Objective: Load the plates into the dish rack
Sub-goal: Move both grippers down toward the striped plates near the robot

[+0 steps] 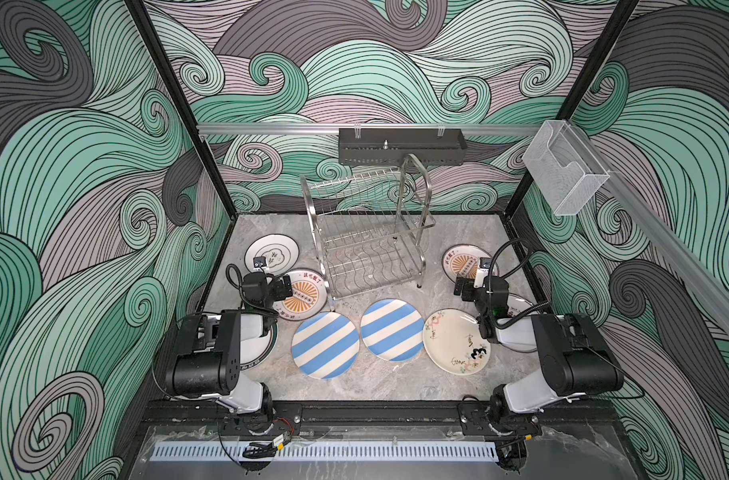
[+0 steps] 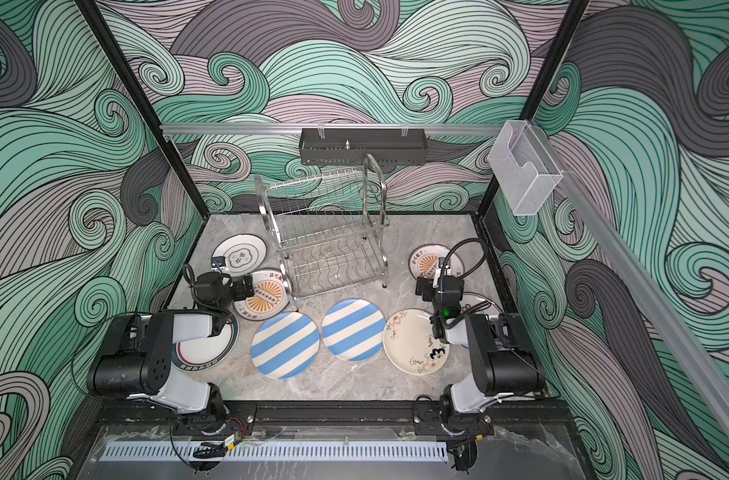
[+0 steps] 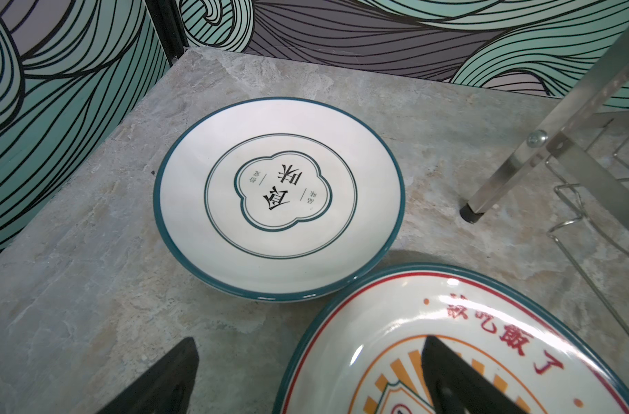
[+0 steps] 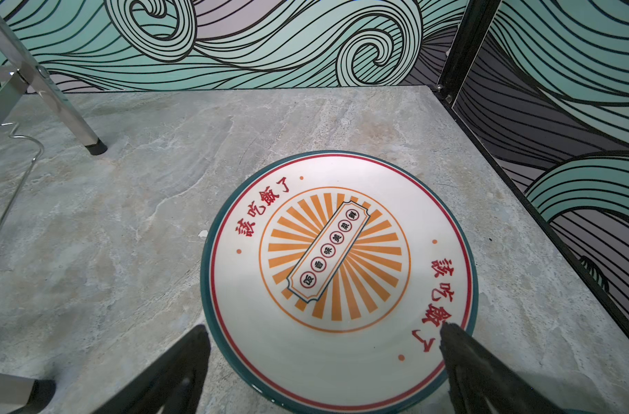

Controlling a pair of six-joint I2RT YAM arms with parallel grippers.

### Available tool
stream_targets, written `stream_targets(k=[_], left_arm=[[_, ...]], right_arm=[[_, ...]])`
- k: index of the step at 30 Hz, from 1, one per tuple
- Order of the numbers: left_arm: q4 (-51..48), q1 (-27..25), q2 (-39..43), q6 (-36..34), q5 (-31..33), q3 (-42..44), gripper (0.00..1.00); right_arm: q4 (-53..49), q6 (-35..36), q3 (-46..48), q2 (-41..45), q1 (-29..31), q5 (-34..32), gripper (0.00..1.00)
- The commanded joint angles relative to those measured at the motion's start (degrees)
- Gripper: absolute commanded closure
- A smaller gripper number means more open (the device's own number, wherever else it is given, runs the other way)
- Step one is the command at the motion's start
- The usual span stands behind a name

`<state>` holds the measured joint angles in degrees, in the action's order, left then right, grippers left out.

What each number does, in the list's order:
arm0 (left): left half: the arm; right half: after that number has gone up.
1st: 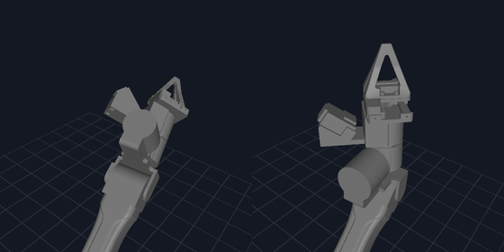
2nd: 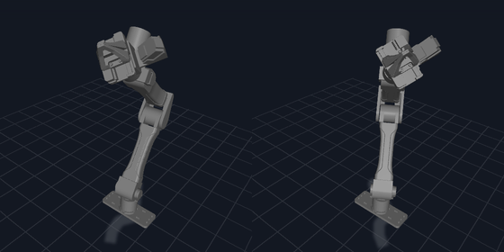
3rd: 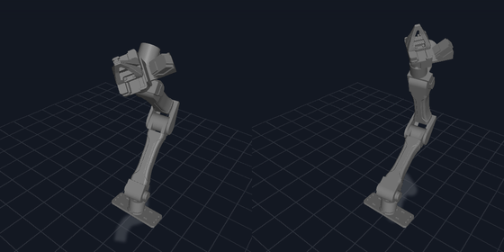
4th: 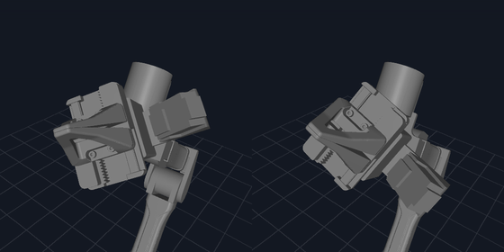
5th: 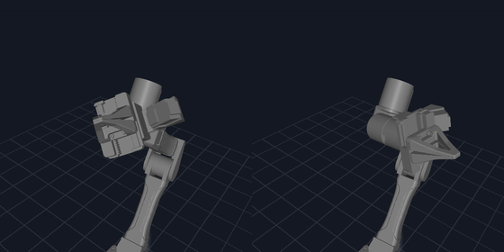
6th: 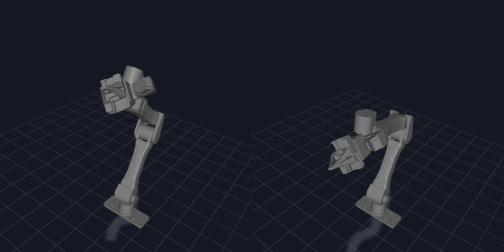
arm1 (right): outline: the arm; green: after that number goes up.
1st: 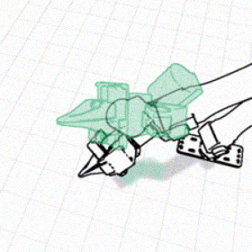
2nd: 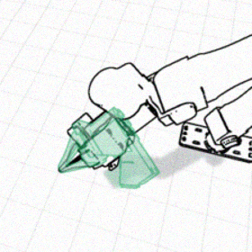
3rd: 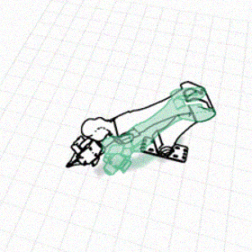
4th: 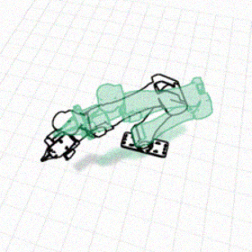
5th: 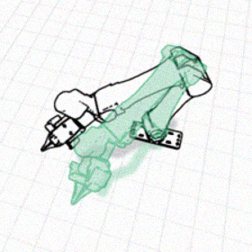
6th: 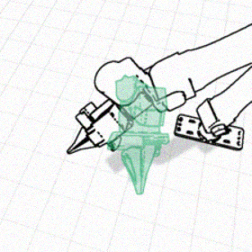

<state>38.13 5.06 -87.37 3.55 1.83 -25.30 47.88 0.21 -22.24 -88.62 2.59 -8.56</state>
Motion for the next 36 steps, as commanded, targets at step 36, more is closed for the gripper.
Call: stream_targets(k=[36], left_arm=[[-68.25, -6.87, 43.22, 27.18, -16.79, -13.7, 0.01]], right_arm=[[-61.61, -31.29, -11.51, 40.59, 19.32, 36.02, 0.08]])
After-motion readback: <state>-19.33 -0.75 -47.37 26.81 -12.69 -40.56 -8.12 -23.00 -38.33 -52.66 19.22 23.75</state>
